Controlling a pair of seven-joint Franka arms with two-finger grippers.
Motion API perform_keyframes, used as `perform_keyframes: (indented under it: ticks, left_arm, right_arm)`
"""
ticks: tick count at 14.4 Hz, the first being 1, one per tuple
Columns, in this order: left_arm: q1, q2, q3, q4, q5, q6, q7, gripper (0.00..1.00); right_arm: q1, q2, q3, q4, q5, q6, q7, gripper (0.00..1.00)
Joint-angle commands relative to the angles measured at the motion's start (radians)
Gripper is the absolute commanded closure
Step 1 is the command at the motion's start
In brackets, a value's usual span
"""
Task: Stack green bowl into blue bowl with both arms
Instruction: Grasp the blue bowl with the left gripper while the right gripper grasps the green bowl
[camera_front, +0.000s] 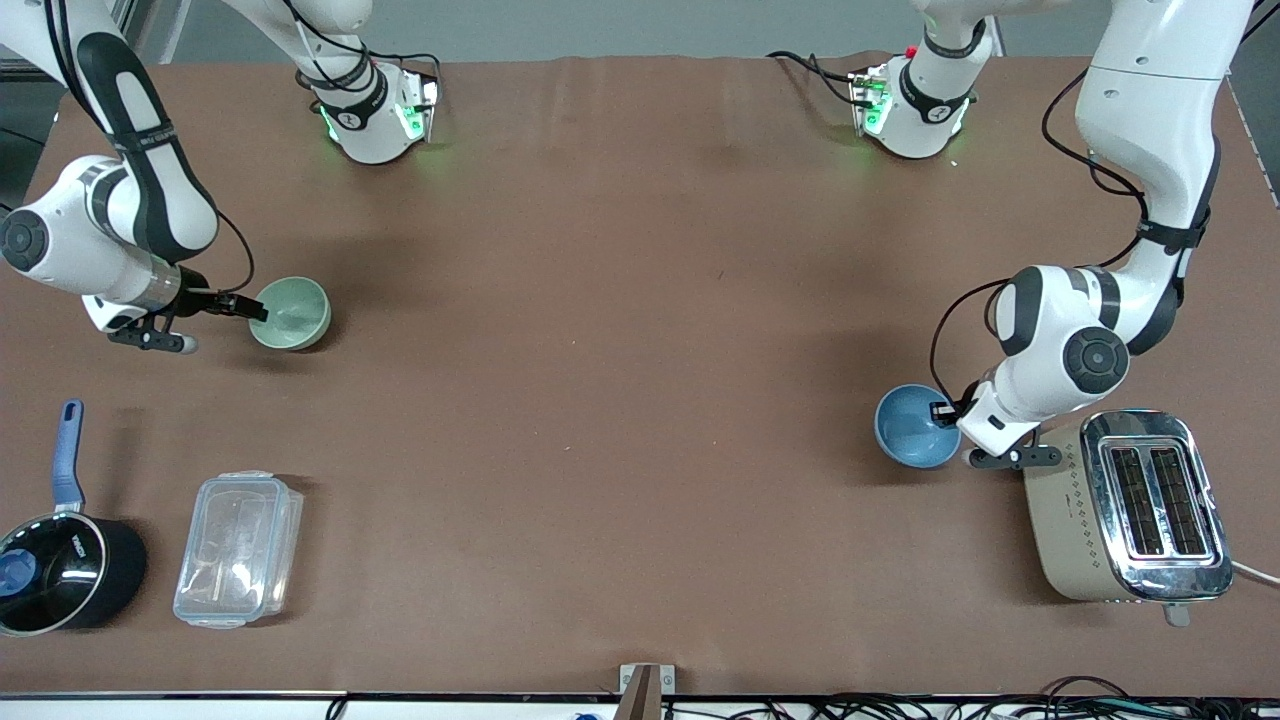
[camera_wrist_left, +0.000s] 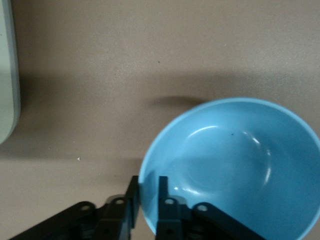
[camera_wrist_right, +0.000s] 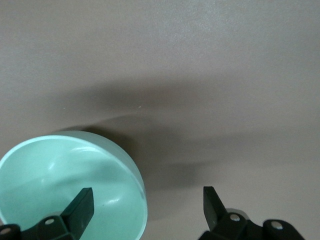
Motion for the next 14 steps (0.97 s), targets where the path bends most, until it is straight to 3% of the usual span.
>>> perform_keyframes:
  ticks: [1, 4, 9, 11, 14]
  left_arm:
    - [0.006, -0.005, -0.009, 0.010, 0.021, -0.003, -0.014, 1.00]
    - [-0.001, -0.054, -0.036, 0.020, 0.012, -0.019, -0.009, 1.00]
    - [-0.013, -0.065, -0.242, 0.135, 0.000, -0.155, -0.233, 1.00]
    - [-0.076, -0.025, -0.289, 0.183, 0.004, -0.160, -0.375, 1.00]
    - [-0.248, 0.046, -0.293, 0.266, 0.010, -0.158, -0.533, 1.00]
  right_arm:
    - [-0.022, -0.007, 0.017, -0.043, 0.003, 0.041, -0.008, 0.04]
    - [-0.016, -0.007, 0.017, -0.043, 0.003, 0.026, -0.007, 0.04]
    - [0.011, -0.007, 0.017, -0.046, 0.004, 0.003, 0.003, 0.15]
    - [0.011, -0.006, 0.017, -0.048, 0.004, 0.003, 0.003, 0.17]
    - [0.008, 0.004, 0.017, -0.048, 0.004, -0.002, 0.003, 0.25]
